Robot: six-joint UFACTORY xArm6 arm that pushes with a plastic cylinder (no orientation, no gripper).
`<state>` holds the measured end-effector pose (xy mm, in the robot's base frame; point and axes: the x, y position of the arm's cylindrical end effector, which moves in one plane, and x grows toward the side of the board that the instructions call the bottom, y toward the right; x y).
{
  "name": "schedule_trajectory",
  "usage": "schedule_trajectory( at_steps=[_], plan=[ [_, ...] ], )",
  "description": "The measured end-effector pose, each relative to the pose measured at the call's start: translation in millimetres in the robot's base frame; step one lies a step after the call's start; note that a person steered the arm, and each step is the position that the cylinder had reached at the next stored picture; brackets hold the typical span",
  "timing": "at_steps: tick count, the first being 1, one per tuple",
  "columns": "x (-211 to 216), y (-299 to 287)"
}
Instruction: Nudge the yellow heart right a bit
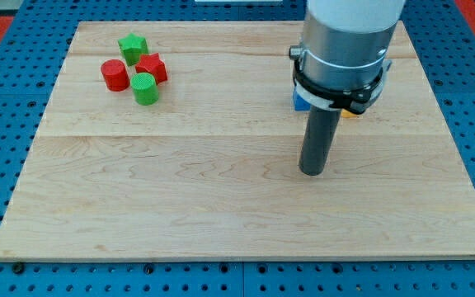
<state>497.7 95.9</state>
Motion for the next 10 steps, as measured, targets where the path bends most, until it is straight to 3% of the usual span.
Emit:
schedule_trajectory(
  at_steps=[3, 4, 6, 10],
  plan=[
    [-51, 13],
    [-21, -2],
    [-72, -23],
    [-88, -8]
  ],
)
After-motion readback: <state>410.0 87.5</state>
